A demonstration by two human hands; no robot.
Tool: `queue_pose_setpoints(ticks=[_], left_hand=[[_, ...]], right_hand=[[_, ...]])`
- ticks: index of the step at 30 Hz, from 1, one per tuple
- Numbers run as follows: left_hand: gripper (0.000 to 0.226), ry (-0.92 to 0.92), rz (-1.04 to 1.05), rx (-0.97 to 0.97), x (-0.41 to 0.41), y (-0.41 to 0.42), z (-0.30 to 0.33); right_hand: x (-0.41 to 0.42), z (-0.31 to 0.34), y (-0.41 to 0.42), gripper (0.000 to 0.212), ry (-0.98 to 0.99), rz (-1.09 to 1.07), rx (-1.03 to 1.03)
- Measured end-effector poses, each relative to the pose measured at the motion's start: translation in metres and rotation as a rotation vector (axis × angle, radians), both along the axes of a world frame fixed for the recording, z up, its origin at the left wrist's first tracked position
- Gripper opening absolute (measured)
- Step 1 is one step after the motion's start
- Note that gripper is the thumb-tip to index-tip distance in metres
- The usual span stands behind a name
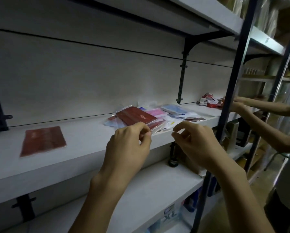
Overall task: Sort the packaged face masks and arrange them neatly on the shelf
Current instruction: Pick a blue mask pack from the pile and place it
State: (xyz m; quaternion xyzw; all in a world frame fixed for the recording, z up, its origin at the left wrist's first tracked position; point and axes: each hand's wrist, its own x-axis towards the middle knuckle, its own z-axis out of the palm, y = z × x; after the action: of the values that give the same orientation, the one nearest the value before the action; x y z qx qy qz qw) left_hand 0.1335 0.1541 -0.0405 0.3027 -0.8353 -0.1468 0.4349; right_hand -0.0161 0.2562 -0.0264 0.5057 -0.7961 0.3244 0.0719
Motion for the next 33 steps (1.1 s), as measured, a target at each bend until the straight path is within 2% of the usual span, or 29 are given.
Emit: queue_pose_setpoints(ticks=[4,13,21,27,33], left_hand=[[0.008,-0.006,0.008,0.027,-0.010,-0.005,-0.004],[0.007,0.006,0.176,0.099,-0.102,0.021,-0.017],[0.009,-0.017,0.250,0.102,-0.150,0.011,-0.022],[0.009,-0.013,0.298,0.064,-0.178,-0.022,-0.013],[0.010,0.045,0.297,0.024,-0.190,-0.058,-0.004]], right_hand=[[-0.020,-0.003,-0.011,0.019,0.007,0.043,-0.002],[-0.133,-0.003,-0.009,0.014,0.001,0.206,0.013],[-0.199,-0.016,-0.027,0.016,-0.021,0.238,-0.002],[-0.239,-0.012,-0.064,0.015,-0.004,0.156,-0.054],[-0.273,-0.003,-0.112,0.026,0.028,-0.028,-0.055]])
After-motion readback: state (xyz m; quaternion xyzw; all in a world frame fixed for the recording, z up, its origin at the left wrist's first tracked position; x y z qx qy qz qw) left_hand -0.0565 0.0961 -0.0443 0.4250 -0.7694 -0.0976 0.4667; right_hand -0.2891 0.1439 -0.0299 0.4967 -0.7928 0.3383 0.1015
